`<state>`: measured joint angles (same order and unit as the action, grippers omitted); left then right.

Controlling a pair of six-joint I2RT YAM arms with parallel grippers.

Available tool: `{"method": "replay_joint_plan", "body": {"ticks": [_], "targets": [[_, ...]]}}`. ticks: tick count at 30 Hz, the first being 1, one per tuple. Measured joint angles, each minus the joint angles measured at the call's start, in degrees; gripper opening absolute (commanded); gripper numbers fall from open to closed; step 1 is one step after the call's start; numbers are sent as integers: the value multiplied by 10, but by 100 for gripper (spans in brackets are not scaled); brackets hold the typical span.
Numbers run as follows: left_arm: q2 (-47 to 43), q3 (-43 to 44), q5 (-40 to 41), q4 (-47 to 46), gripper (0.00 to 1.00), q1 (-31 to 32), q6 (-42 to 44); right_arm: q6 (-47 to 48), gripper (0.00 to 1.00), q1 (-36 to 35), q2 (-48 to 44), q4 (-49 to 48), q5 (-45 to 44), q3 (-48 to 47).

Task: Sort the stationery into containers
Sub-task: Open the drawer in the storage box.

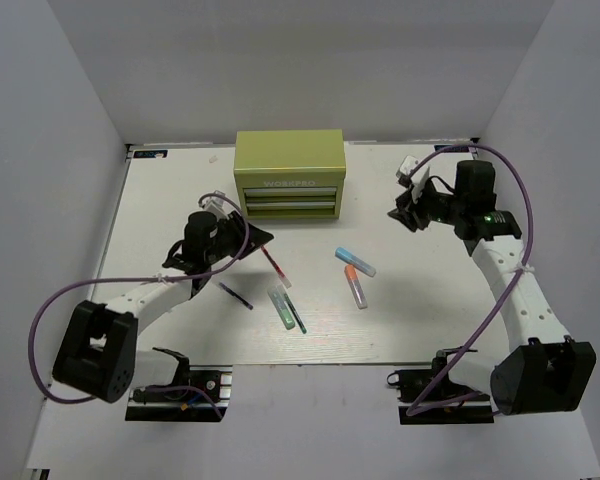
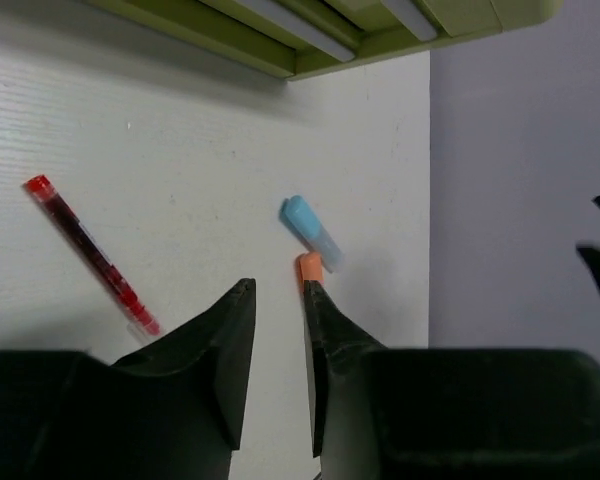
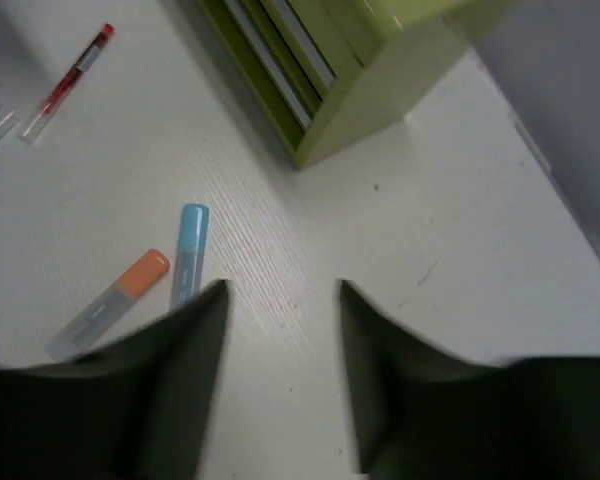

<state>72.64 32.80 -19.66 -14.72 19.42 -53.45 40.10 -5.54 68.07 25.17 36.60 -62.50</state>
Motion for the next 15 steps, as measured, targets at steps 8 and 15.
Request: {"method": "replay_joint_plan", "body": {"ticks": [8, 15], "targets": [[121, 78, 68, -42, 70, 35, -47, 54, 90, -94, 73, -18, 21, -96], [199, 108, 136, -113, 73, 56, -87, 47, 90, -173, 184, -62, -86, -179]]}}
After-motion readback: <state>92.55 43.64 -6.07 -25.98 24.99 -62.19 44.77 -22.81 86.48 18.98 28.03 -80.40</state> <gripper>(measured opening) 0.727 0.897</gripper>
